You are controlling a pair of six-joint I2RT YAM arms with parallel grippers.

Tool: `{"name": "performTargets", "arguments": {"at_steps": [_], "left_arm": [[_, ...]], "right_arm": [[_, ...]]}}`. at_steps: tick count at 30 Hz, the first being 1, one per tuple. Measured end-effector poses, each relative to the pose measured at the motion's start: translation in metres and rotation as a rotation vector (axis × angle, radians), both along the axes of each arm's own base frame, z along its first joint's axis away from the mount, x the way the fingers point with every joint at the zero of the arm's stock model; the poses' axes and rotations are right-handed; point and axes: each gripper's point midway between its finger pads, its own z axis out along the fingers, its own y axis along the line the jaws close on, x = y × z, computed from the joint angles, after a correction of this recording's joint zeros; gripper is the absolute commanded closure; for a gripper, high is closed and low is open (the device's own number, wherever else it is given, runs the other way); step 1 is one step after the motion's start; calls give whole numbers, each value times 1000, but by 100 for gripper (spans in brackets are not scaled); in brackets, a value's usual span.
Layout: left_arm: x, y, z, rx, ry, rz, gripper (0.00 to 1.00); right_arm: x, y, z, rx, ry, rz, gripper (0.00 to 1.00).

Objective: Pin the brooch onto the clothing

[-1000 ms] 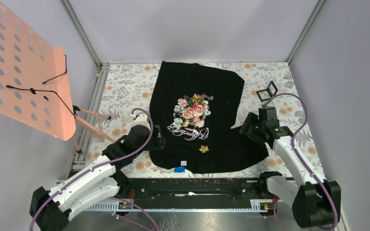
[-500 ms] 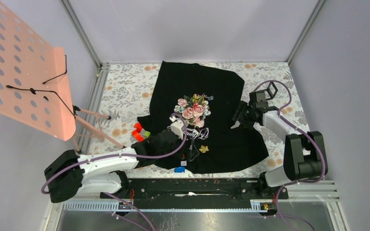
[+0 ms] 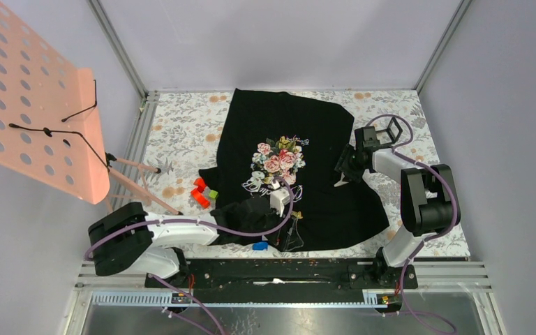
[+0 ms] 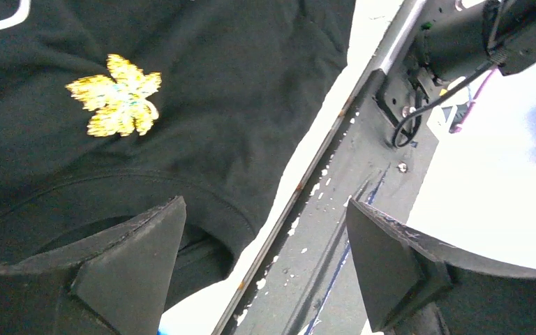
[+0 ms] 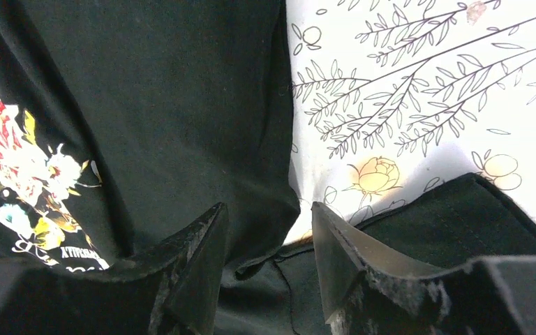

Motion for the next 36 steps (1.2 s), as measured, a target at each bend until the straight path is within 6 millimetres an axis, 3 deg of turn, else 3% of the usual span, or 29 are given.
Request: {"name": "performTargets", "arguments": {"at_steps": [7, 13, 16, 18, 19, 29, 36], "left_arm": [[-22, -3, -20, 2, 54, -91, 8], [-29, -6, -23, -7, 73, -128, 8], [-34, -6, -27, 3, 86, -145, 8], [-37, -6, -29, 8, 92, -154, 8], [-38, -6, -29, 9, 93, -157, 8], [-50, -8, -28, 3, 114, -199, 8], [-61, -17, -29, -7, 140, -258, 9]], "right_arm": [[17, 3, 5, 5, -14, -8, 56], [27, 4, 9, 8, -21, -10, 65], [27, 4, 9, 6, -16, -8, 81], [26, 4, 9, 6, -10, -9, 98], [25, 4, 8, 4, -9, -5, 100], [26, -13, 7, -76, -4, -29, 100], [42, -39, 23, -149, -21, -92, 100]]}}
